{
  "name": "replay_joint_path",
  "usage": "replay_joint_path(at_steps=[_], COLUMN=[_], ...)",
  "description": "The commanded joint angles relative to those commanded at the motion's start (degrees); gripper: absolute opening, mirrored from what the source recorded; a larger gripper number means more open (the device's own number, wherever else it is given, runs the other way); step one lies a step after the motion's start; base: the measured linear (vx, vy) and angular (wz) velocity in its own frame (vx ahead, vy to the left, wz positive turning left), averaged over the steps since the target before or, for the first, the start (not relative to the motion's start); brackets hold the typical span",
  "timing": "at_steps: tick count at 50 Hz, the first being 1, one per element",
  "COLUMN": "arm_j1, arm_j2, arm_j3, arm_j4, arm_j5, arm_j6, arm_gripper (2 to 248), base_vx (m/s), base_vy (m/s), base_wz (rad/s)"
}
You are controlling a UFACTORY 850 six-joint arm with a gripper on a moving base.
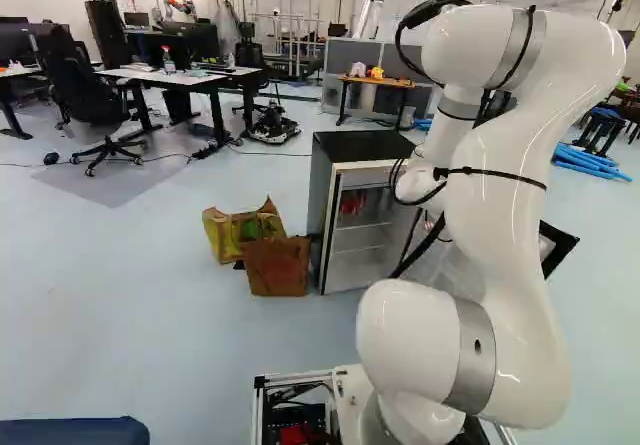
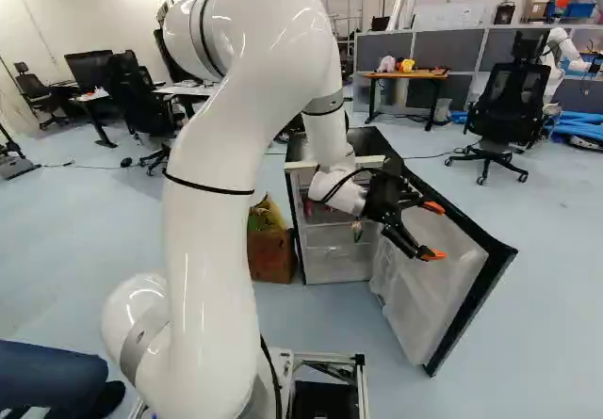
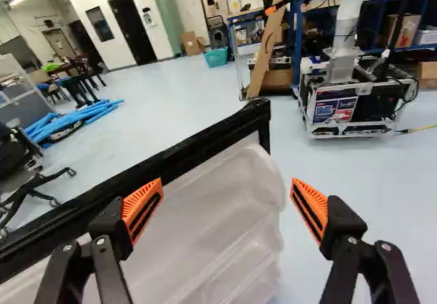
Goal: Grab a drink from the fridge
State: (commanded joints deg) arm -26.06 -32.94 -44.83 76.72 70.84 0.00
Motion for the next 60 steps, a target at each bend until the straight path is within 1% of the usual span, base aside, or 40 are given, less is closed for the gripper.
replay_joint_path(at_steps=[11,34,60], arm_j1=[-0.13,-1.06,-3.55], arm_j2=[2.21,6.59,10.70], arm_j3=[3.66,10.42,16.23], arm_j4=[-6.59,-20.44,-36.11], arm_j5=[0.00,0.00,0.00], arm_j6=[0.00,0.00,0.00], arm_gripper=[247,247,247], base_vx=[0.000,0.000,0.000], base_vy=[0.000,0.000,0.000], base_wz=[0.000,0.000,0.000])
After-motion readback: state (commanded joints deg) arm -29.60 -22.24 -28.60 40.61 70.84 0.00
